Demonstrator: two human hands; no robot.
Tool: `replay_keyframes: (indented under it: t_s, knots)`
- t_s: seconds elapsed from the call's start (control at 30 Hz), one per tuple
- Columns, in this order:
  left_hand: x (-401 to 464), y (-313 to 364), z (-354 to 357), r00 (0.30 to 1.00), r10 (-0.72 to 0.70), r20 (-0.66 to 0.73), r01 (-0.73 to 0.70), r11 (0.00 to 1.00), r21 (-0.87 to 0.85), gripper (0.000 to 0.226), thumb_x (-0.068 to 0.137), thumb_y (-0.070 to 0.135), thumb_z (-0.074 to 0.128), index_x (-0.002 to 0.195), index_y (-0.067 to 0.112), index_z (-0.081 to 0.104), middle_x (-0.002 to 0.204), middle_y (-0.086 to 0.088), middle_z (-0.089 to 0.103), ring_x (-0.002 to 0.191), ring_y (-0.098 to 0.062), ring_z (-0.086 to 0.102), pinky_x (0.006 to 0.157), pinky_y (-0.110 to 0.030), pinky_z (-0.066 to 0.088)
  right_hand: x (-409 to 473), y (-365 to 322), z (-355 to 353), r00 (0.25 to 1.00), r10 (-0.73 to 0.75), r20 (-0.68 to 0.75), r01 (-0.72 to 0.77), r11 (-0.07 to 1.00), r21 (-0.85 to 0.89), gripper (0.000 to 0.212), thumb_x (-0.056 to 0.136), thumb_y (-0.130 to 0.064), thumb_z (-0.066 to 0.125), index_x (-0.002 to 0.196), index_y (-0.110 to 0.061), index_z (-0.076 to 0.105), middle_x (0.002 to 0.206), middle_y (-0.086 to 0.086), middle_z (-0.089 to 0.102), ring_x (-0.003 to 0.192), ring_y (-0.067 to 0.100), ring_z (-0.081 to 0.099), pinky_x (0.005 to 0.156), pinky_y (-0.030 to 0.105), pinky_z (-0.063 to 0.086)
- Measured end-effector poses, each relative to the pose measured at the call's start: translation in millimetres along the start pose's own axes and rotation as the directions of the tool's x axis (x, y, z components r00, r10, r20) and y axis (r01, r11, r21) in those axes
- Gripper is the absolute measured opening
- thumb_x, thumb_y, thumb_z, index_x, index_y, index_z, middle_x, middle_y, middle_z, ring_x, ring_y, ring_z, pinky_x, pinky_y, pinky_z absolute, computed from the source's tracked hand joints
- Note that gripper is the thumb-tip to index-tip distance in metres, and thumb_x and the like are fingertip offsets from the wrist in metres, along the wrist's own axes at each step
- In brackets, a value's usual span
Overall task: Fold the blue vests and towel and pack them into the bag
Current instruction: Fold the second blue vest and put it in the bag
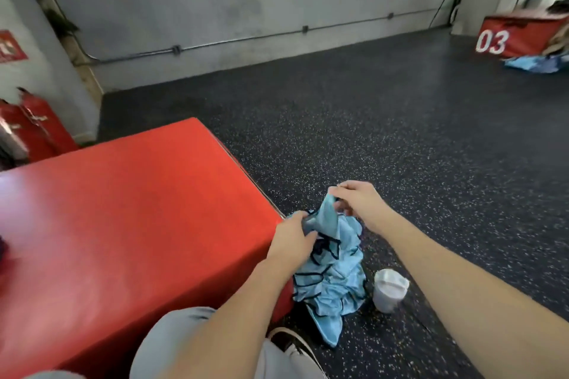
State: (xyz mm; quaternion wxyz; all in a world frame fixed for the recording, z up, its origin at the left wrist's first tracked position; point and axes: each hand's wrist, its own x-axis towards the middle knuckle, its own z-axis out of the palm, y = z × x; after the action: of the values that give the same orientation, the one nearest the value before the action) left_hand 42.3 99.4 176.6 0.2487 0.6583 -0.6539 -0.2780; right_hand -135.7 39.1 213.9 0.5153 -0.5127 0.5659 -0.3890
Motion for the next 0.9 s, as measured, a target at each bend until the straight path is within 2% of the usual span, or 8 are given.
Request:
replay_keyframes:
  t_s: [0.07,0.2,0.27,0.33,0.43,0.57,0.73,0.9]
  knots:
    - [-5,22,-24,0.998,0.043,-0.052,-0.046,0.997,-0.056,0.041,0.083,0.036,0.074,0.120,0.025,0.061,0.105,0.005,0.070,0.099,-0.016,0.064,0.084,-0.029,0.050,-8,-45,0,0.996,-0.084,0.015,0.084,0.996,-0.009,0.017,0.092,-0.020,0.072,0.079,-0.012,0.064,0.073,0.012,0.064,0.062,0.016,0.055,0.051,0.024,0.040]
    - [-16,62,-79,0.985,0.083,-0.154,-0.114,0.972,-0.207,0.040,0.075,0.053,0.080,0.106,0.033,0.063,0.095,0.014,0.069,0.084,-0.006,0.065,0.073,-0.025,0.053,-28,-133,8,0.968,-0.249,0.038,0.250,0.968,-0.018,0.014,0.093,-0.019,0.071,0.083,-0.012,0.064,0.071,0.005,0.065,0.064,0.012,0.060,0.052,0.022,0.041]
    - [-21,82,-111,0.965,0.108,-0.237,-0.164,0.959,-0.232,0.035,0.080,0.051,0.077,0.105,0.030,0.066,0.093,0.014,0.069,0.079,0.002,0.062,0.064,-0.013,0.045,-39,-173,15,0.944,-0.324,0.053,0.325,0.945,-0.013,0.013,0.093,-0.020,0.072,0.085,-0.011,0.066,0.070,0.004,0.066,0.065,0.012,0.062,0.055,0.024,0.043]
    - [-26,101,-147,0.930,0.127,-0.345,-0.221,0.943,-0.250,0.020,0.088,0.043,0.072,0.099,0.026,0.070,0.087,0.011,0.071,0.071,0.005,0.062,0.059,-0.012,0.041,-53,-210,24,0.916,-0.396,0.068,0.397,0.918,-0.003,0.013,0.092,-0.020,0.072,0.086,-0.010,0.066,0.070,0.003,0.067,0.066,0.012,0.064,0.057,0.025,0.044]
    - [-35,126,-208,0.853,0.097,-0.513,-0.255,0.935,-0.247,0.016,0.093,0.032,0.064,0.084,0.021,0.073,0.073,0.003,0.069,0.063,-0.007,0.057,0.061,-0.024,0.041,-74,-260,36,0.871,-0.486,0.070,0.485,0.874,0.029,0.013,0.093,-0.020,0.071,0.090,-0.009,0.066,0.071,0.003,0.068,0.065,0.011,0.067,0.059,0.026,0.045]
    - [-58,156,-298,0.740,0.166,-0.651,-0.311,0.944,-0.113,0.013,0.091,0.026,0.066,0.083,0.021,0.074,0.070,0.014,0.065,0.072,-0.007,0.058,0.068,-0.023,0.041,-101,-319,46,0.812,-0.581,0.051,0.577,0.813,0.075,0.014,0.096,-0.019,0.068,0.097,-0.007,0.062,0.082,0.004,0.063,0.061,0.011,0.071,0.055,0.024,0.046]
    - [-96,191,-404,0.590,0.316,-0.743,-0.345,0.931,0.122,0.013,0.093,0.022,0.066,0.094,0.015,0.077,0.089,0.002,0.074,0.087,-0.016,0.065,0.085,-0.025,0.047,-142,-383,68,0.742,-0.664,0.090,0.653,0.747,0.121,0.026,0.094,-0.021,0.071,0.113,-0.005,0.063,0.103,0.007,0.076,0.081,0.022,0.076,0.060,0.028,0.055]
    - [-144,220,-486,0.494,0.432,-0.755,-0.302,0.899,0.317,0.012,0.094,0.022,0.066,0.095,0.015,0.077,0.088,0.006,0.071,0.083,-0.009,0.061,0.070,-0.012,0.039,-187,-416,107,0.679,-0.695,0.237,0.670,0.718,0.185,0.038,0.088,-0.019,0.078,0.118,-0.015,0.057,0.098,0.005,0.078,0.078,0.023,0.076,0.055,0.028,0.053]
